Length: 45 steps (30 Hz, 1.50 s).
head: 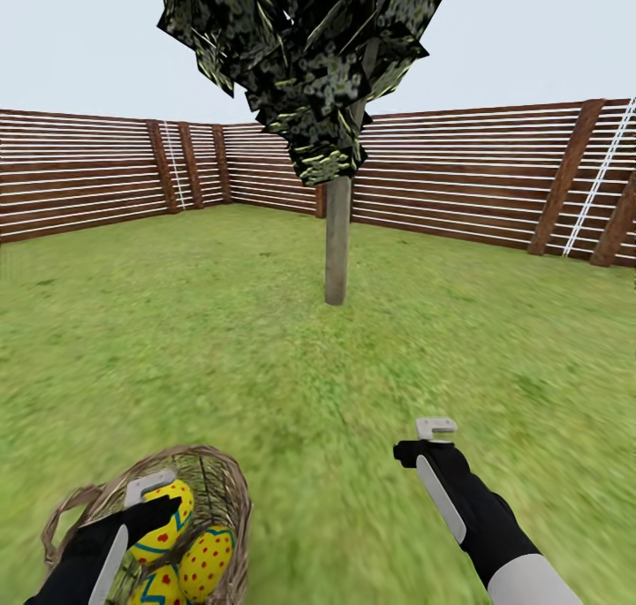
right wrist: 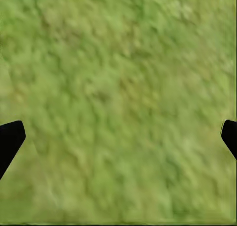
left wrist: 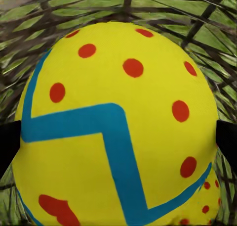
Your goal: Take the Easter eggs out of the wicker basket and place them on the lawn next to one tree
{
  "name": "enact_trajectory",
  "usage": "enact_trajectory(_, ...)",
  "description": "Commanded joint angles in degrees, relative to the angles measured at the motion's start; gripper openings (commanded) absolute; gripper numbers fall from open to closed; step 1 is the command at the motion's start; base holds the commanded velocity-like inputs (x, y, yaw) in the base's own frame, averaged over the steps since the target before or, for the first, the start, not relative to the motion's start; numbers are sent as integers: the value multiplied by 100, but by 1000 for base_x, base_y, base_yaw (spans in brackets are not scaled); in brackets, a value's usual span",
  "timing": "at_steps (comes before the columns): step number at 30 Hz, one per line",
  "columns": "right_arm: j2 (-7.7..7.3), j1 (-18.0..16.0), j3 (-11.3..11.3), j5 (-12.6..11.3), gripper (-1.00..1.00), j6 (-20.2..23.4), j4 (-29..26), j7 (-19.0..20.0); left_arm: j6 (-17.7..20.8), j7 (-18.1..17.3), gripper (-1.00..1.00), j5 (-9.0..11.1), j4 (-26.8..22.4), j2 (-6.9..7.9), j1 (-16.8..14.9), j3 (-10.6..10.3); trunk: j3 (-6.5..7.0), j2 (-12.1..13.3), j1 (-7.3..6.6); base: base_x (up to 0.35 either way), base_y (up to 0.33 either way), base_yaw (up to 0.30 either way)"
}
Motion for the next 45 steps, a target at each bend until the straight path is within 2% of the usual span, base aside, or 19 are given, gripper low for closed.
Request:
enact_trajectory(1,-4,-4,23,-60,100,13,-6,-55,36,-14,-100,42,-6,-2,-3,11,-5,-3,-5,-337,0,0)
enact_trajectory(9,2,-4,23,-60,100,13,-6,-57,19,-14,-100,42,-51,-116,-6,20,-5,-3,-5,-115,0,0)
enact_trajectory(18,2,-4,23,-64,100,13,-6,-55,37,-5,-100,33,-68,-125,-5,11,156,358,-202,-20,5,0)
enact_trajectory(26,5,-4,23,-69,100,13,0,-55,28,-5,-100,33,-74,-195,-4,11,300,679,-378,-273,195,0)
enact_trajectory(34,-15,-4,45,-60,100,18,-6,-64,22,-14,-100,33,-174,-196,-4,18,300,679,-378,-37,29,0)
enact_trajectory(35,-48,29,78,-93,100,-15,27,-30,-12,-43,-100,67,-141,-170,29,-16,300,679,-378,0,0,0)
enact_trajectory(39,-177,79,71,-19,100,23,156,-60,-32,7,-100,-26,-12,-40,159,-143,300,679,-378,0,0,0)
enact_trajectory(42,-275,82,97,-15,100,-71,252,-51,-50,2,-100,-24,84,-140,195,-240,300,679,-378,0,0,0)
enact_trajectory(45,-372,81,94,-16,100,-118,349,-50,-51,2,-100,-14,180,-237,196,-244,300,679,-378,0,0,0)
